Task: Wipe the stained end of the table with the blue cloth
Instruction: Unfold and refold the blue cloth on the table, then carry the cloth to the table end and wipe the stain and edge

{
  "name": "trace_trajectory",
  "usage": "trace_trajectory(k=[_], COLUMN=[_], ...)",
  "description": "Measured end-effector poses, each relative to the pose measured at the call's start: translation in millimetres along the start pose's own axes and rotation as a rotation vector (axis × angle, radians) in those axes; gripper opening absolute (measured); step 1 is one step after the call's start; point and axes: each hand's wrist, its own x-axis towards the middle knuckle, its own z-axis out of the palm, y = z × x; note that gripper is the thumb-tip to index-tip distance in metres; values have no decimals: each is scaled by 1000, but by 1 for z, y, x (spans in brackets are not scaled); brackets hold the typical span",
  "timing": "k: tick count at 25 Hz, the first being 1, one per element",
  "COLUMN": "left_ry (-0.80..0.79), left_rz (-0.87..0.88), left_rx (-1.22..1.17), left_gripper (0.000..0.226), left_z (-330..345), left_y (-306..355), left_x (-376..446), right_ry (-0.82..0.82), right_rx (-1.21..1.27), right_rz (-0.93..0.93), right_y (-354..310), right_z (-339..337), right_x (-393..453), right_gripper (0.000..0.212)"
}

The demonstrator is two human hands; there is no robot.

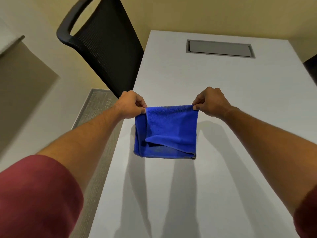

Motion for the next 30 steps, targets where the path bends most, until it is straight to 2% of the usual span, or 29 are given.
trace_trajectory(k=[4,9,19,25,30], left_ry=[14,-50,-22,-19,-5], left_rz=[4,-7,11,34,47], left_rx=[21,114,103,83,103], left_gripper=[15,12,16,6,8], left_z=[-32,-74,-156,-167,-163], left_y=[33,85,195,230,256], left_x=[-29,-66,-149,-187,-225], right_ry=[-16,-60,-51,-18,40], right_rx=[-39,-131,-87,-59,-76], right_rz=[-35,-68,-49,-7,26], right_y=[-25,-55,-102,-105,-103], right_z=[-42,-101,-232,-270,-278], right_x=[-28,-65,-140,-190,-238], right_gripper=[12,9,7,6,5])
